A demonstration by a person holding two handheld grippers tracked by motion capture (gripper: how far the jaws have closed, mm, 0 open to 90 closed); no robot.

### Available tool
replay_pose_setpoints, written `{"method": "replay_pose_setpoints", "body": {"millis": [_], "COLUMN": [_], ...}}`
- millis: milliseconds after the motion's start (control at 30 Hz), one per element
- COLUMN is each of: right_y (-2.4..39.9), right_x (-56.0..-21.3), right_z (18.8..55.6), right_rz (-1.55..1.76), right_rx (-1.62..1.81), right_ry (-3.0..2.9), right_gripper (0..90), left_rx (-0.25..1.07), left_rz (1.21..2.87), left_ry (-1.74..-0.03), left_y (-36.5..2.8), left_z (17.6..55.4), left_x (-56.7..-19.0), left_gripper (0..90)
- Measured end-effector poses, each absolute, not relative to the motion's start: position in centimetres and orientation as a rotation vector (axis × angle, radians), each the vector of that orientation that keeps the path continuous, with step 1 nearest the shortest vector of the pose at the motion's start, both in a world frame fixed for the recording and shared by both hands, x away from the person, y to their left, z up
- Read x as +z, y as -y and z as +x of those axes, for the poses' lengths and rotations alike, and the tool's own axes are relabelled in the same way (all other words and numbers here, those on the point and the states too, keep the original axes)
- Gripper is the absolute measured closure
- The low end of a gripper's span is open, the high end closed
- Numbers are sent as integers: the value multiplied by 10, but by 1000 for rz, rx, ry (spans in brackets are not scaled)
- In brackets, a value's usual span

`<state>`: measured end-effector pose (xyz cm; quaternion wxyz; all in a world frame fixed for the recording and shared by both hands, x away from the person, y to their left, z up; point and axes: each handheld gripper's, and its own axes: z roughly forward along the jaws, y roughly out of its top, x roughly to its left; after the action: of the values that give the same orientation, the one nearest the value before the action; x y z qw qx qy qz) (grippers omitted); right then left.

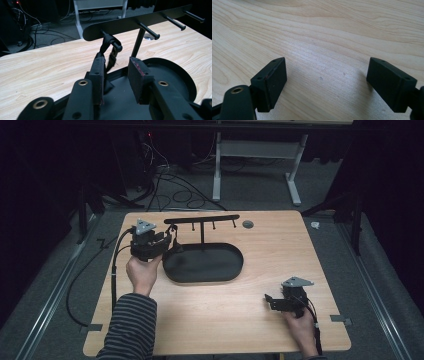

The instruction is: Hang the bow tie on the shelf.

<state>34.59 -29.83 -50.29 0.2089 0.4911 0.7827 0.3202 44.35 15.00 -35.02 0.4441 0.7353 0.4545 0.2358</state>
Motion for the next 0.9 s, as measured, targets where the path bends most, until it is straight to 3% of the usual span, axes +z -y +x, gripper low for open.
{"method": "replay_pose_setpoints", "body": {"millis": [900], "right_y": [298], "right_x": [-503], "right_z": [346], "right_rz": [1366], "right_rx": [891], "right_ry": [-2178], "right_gripper": [177], "left_rx": [559], "left_rz": [1835], "left_ry": [-1082], "left_y": [-152], "left_z": [422], "left_x": [-345], "left_gripper": [586]}}
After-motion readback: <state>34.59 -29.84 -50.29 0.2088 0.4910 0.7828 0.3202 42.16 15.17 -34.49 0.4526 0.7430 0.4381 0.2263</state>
